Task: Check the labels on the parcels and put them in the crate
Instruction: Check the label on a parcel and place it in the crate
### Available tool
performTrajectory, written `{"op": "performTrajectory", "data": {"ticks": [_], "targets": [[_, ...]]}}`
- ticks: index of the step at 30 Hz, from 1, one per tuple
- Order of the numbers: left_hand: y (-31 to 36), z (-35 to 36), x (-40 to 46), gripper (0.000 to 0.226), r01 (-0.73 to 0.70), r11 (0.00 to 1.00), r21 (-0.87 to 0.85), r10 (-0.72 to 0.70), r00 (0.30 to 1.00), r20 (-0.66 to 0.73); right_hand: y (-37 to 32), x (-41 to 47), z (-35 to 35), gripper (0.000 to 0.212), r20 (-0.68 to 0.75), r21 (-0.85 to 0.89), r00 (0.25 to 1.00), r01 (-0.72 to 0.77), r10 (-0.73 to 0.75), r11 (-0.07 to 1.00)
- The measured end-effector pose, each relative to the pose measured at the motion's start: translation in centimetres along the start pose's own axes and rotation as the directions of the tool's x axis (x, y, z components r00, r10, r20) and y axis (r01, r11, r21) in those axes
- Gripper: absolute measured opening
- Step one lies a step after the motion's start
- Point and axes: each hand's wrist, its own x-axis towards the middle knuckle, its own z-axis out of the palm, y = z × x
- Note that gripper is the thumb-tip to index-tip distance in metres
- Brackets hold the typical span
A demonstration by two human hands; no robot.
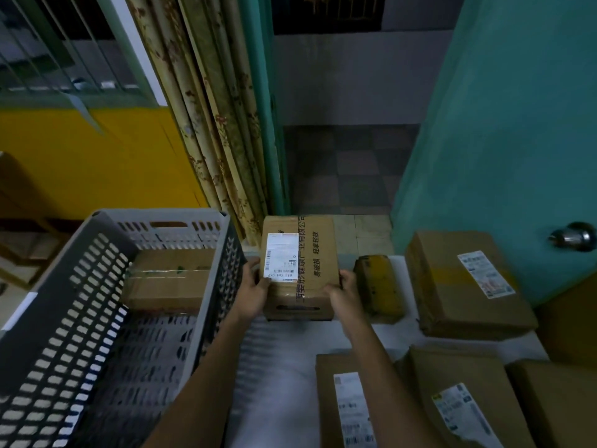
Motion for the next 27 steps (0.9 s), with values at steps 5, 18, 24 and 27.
{"op": "performTrajectory", "data": {"ticks": [5,18,24,27], "targets": [[-1.1,1.1,1.5,0.048,0.023,0.999,-0.024,-0.022,0.999,0.038,1.5,2.1,0.3,0.046,-0.027,0.005,0.999,-0.039,0.039,0.999],[-3.6,2.4,3.8,0.038,0.053,0.999,-0.005,-0.053,0.998,0.036,4.2,4.7,0.4,0.044,-0.036,-0.02,0.997,-0.068,0.068,0.997],[-3.5,2.7,4.2,0.044,0.082,0.996,0.042,-0.082,0.997,0.001,4.3,4.9,0.5,0.044,-0.034,-0.052,0.997,-0.064,0.062,0.997],[-3.1,2.9,3.7,0.054,0.088,0.989,0.118,-0.082,0.995,-0.053,3.8,4.3,0.3,0.058,-0.033,-0.057,0.996,-0.083,0.082,0.995]]}}
